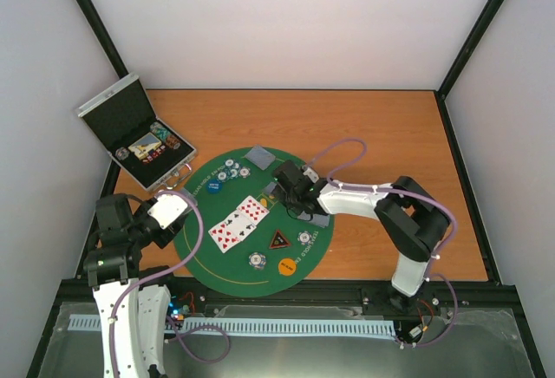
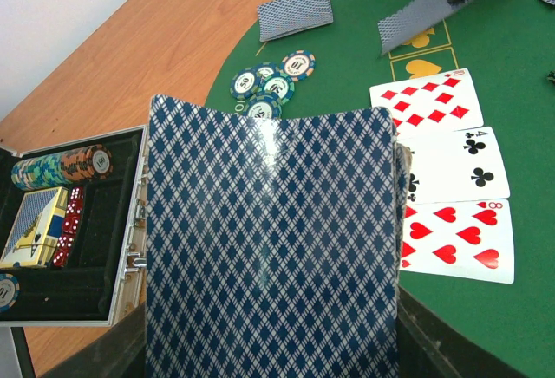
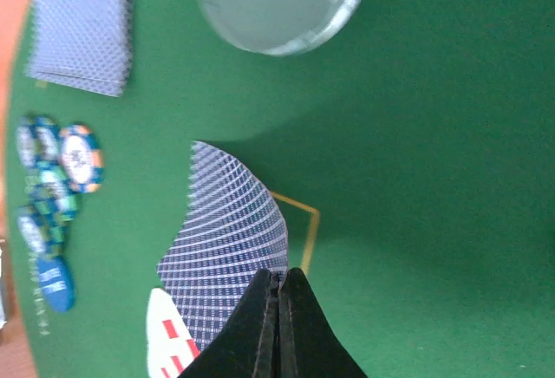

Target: Distribute texas hold em gaming equipment

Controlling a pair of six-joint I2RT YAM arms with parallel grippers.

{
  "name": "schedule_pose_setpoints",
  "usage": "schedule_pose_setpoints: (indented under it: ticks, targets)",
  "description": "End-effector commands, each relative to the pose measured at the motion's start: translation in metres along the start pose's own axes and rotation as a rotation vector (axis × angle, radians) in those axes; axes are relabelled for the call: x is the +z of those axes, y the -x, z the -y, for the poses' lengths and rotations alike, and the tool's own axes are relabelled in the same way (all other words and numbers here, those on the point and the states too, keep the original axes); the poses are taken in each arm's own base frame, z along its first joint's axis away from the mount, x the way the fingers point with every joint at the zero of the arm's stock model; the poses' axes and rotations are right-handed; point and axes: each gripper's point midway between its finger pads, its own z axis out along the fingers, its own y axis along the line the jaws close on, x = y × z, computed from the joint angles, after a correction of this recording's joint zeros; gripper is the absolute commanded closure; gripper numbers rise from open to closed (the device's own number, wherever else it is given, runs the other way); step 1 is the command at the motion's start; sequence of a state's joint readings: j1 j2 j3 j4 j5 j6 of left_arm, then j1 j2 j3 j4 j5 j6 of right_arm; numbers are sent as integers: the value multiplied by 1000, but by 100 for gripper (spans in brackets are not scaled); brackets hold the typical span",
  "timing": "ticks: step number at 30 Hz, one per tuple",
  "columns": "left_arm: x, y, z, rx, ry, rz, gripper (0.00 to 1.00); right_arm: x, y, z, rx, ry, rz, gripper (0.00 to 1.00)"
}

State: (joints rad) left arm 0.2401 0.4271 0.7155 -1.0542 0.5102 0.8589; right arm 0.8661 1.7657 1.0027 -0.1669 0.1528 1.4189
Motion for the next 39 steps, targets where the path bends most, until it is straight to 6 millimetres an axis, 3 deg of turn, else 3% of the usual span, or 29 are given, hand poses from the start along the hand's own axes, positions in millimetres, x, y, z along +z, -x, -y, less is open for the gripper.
schedule_pose_setpoints:
  ticks: [1,18,28,39]
  targets:
    - [-4,10,-2,38,12,42,49,9,-14,5,62,-48,-37,97]
    - [-4,10,-2,39,13,41,49,33,-34,15,88,-102,-86,97]
    - [-4,10,-2,39,10,40,49,34,-44,17,95,-110,-117,97]
    - [-4,10,-2,40,10,41,49,30,-53,19,119,-92,-172,73]
